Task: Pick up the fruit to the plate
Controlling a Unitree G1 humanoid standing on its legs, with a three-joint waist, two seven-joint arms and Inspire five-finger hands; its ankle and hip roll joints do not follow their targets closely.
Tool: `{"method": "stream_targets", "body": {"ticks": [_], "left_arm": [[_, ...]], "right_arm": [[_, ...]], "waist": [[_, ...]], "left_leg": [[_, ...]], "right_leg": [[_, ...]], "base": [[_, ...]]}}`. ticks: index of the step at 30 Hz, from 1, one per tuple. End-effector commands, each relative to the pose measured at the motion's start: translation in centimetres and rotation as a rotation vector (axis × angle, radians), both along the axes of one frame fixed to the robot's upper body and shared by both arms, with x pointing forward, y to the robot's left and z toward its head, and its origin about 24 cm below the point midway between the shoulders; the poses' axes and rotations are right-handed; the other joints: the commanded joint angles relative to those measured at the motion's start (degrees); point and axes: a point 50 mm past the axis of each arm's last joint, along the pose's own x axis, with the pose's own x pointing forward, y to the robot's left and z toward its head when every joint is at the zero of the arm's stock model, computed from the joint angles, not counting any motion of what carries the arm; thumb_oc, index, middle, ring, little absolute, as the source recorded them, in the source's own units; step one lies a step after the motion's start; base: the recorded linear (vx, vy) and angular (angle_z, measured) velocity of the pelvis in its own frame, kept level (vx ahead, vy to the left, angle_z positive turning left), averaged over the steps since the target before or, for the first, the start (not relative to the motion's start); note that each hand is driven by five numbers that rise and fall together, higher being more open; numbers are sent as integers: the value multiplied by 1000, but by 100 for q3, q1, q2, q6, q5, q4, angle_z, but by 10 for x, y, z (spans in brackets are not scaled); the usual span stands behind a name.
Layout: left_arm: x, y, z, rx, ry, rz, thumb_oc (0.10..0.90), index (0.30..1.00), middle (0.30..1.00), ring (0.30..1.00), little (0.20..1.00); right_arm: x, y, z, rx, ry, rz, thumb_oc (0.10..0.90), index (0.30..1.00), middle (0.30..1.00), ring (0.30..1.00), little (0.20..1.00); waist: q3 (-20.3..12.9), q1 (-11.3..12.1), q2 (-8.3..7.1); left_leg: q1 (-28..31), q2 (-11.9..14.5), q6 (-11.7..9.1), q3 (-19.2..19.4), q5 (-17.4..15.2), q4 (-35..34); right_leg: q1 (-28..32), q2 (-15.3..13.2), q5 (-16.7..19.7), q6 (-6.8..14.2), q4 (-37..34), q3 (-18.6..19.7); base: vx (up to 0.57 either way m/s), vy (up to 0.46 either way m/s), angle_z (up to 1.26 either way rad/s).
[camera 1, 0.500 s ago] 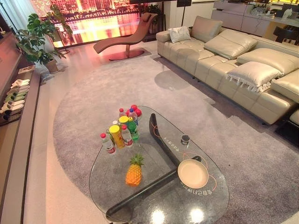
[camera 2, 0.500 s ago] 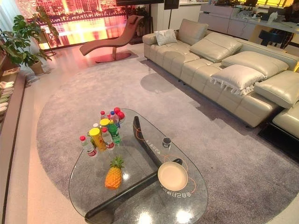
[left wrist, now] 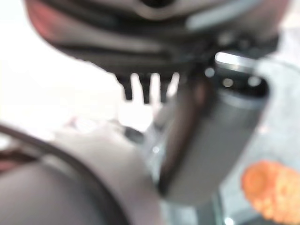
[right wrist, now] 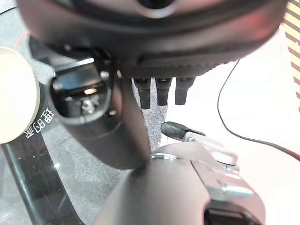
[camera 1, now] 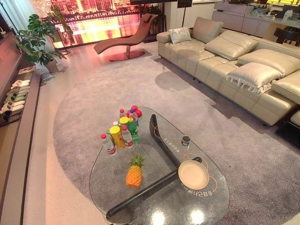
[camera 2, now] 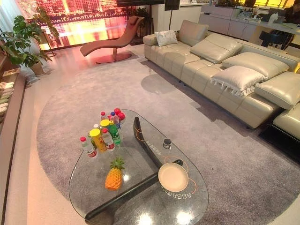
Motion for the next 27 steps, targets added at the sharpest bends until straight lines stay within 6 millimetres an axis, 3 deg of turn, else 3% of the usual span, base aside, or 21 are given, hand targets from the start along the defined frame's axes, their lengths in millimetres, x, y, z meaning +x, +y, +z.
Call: {"method": "stream_targets", "body": {"ticks": [1,16,22,27], "left_arm": [[17,-1,2,41,-4,-47,800,900,900,900,900],[33,20,12,284,-73,-35,800,900,900,900,900],[55,30,23,384,-229,62,800,900,900,900,900],[90,35,41,429,-407,143,800,900,900,900,900]], "right_arm": [[3,30,-6,72,12,51,800,900,900,900,900],[10,21,-4,17,-33,5,800,900,900,900,900],[20,12,0,-47,-85,19,800,900,900,900,900],[46,7,8,-90,-180,57,800,900,900,900,900]], "waist": [[156,156,-271],[420,99,-268],[594,82,-245],[954,95,-250]], "left_leg": [[315,-168,45,25,-273,-3],[178,-133,38,65,-204,-3],[25,-119,24,32,-161,49],[-260,-138,24,-19,-144,227]], "right_leg": [[-349,-268,578,272,31,199],[-549,-246,631,272,60,283],[-732,-224,622,240,135,345],[-1003,-238,629,206,263,374]], "base": [[0,0,0],[0,0,0],[-25,22,-1],[-122,19,0]]}}
